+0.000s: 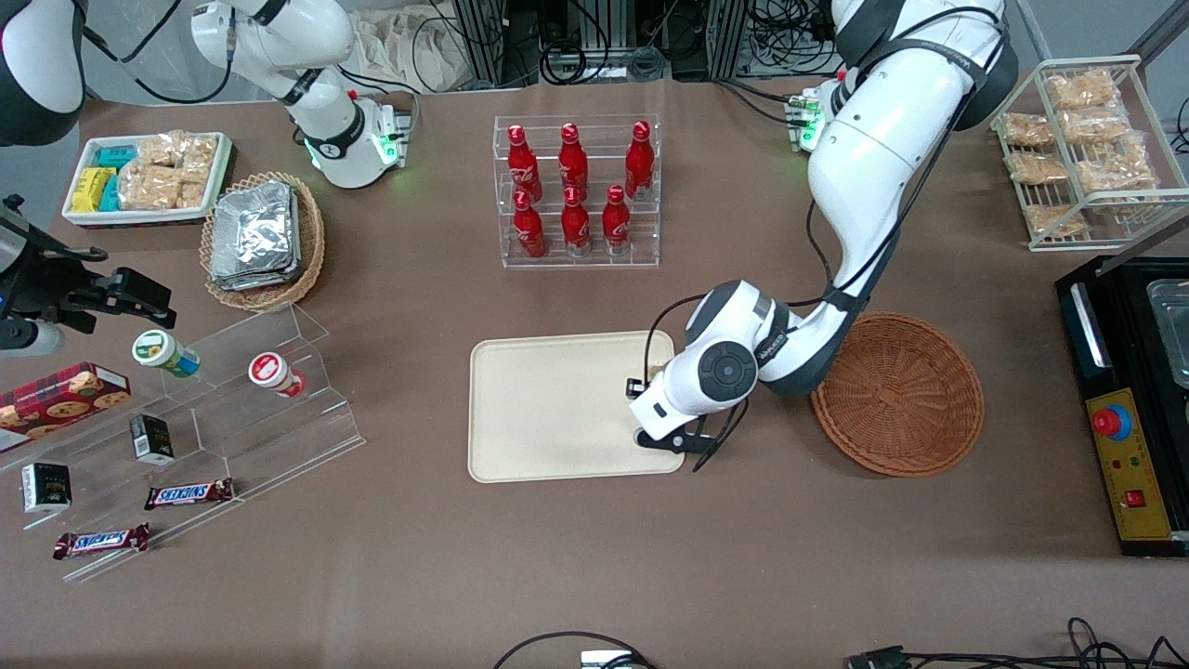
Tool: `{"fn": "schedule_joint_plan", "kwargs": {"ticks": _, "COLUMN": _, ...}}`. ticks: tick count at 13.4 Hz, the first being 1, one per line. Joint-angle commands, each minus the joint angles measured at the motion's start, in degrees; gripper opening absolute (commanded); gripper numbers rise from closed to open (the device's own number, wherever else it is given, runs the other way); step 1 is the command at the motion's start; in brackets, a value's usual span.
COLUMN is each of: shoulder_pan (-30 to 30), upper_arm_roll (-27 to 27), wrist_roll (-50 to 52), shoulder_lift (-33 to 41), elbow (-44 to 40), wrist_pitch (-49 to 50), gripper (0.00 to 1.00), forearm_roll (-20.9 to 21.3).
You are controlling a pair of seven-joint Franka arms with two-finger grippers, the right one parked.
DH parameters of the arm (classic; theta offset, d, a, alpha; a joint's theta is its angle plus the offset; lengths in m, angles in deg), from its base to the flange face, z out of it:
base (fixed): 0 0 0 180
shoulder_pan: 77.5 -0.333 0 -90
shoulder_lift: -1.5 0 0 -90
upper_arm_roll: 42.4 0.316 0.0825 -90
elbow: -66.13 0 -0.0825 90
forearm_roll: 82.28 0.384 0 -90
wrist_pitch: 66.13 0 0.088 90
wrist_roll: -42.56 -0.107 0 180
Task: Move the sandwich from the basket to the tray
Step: 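Lower the sandwich onto the tray and open the left gripper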
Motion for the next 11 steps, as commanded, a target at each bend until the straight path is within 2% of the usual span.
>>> {"fn": "schedule_joint_plan", "kwargs": {"ticks": 1, "shoulder_pan": 0.67, "upper_arm_roll": 0.23, "wrist_roll": -0.15, "shoulder_lift": -0.60, "elbow": -1.84, "wrist_pitch": 0.29, "gripper": 1.00, "forearm_roll": 0.64}}
{"fn": "schedule_joint_plan", "kwargs": {"ticks": 5, "shoulder_pan": -0.29, "upper_arm_roll": 0.31, "wrist_roll": 0.20, "shoulder_lift": 1.58, "elbow": -3.41, "wrist_pitch": 1.43, "gripper": 1.00, "forearm_roll": 0.12}}
{"fn": "schedule_joint_plan", "kwargs": {"ticks": 8, "shoulder_pan": -1.70, "upper_arm_roll": 0.58, "wrist_roll": 0.20, "shoulder_lift": 6.67, "elbow": -4.12, "wrist_pitch": 8.44, "gripper": 1.00, "forearm_roll": -0.15}}
{"fn": "schedule_joint_plan", "kwargs": {"ticks": 11, "shoulder_pan": -6.25, "upper_arm_roll": 0.58, "wrist_roll": 0.29, "shoulder_lift": 13.70, "elbow": -3.95, "wrist_pitch": 17.57, "gripper": 1.00, "forearm_roll": 0.55}}
